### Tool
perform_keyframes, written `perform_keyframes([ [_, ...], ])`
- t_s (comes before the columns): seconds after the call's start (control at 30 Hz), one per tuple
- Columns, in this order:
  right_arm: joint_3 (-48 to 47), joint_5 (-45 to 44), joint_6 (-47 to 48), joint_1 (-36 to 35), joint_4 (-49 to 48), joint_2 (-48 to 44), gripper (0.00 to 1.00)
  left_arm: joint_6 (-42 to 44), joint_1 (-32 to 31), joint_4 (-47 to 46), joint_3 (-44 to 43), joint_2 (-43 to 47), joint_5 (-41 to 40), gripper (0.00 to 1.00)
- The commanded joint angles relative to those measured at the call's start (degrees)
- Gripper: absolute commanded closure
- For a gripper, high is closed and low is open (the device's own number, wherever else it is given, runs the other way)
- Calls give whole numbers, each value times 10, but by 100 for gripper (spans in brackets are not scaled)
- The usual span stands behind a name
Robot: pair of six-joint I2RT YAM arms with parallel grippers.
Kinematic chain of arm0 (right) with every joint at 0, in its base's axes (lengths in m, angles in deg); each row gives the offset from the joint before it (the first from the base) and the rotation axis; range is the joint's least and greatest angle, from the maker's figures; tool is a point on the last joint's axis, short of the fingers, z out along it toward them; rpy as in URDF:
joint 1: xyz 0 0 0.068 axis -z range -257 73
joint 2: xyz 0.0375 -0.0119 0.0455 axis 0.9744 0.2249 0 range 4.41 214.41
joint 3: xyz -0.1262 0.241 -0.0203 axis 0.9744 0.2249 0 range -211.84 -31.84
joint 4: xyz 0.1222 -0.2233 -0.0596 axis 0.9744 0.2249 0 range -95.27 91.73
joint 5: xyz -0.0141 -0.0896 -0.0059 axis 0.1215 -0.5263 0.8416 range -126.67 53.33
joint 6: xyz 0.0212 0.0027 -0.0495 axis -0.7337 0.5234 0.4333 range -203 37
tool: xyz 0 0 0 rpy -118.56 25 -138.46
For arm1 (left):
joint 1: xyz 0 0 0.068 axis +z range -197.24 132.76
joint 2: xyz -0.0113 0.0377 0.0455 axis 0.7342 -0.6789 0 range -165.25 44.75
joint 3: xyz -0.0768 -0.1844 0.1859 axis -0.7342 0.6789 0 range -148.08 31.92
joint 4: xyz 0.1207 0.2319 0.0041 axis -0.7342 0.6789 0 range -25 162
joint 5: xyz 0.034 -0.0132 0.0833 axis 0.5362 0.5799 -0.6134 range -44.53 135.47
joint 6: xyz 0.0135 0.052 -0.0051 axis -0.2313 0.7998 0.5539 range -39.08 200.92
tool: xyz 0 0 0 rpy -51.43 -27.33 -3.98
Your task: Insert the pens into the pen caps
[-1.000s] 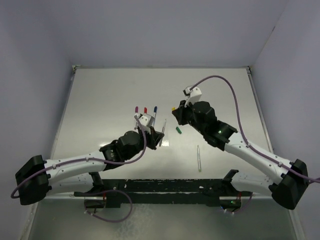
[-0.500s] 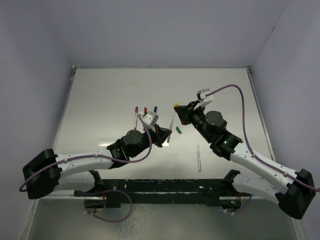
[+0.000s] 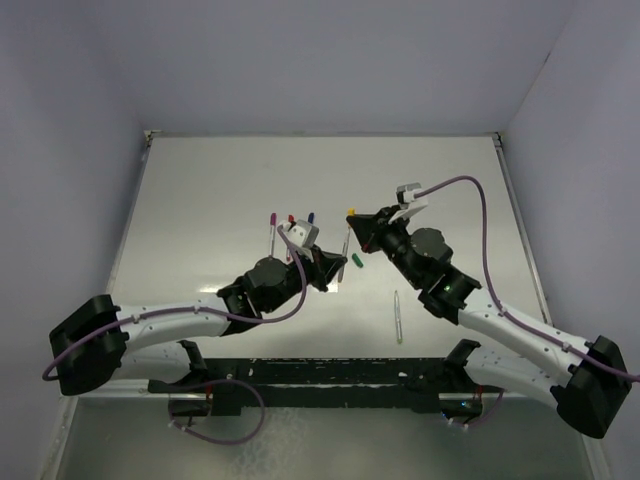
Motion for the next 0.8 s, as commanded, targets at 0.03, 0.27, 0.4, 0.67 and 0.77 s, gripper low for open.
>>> perform_keyframes([
  [0.03, 3, 2, -14, -1, -52, -15, 100, -4, 3, -41, -26, -4, 2, 100],
  [0.27, 5, 3, -16, -1, -61, -20, 100, -10, 5, -37, -24, -14, 3, 100],
  [0.4, 5, 8, -19, -2, -59, -19, 100, -13, 6, -40, -22, -14, 2, 100],
  [0.67, 12, 12, -24, -1, -58, -18, 100, -12, 8, -42, -19, -5, -4, 100],
  [0.77, 15, 14, -28, -2, -60, -17, 100, -11, 9, -42, -19, -2, -7, 100],
])
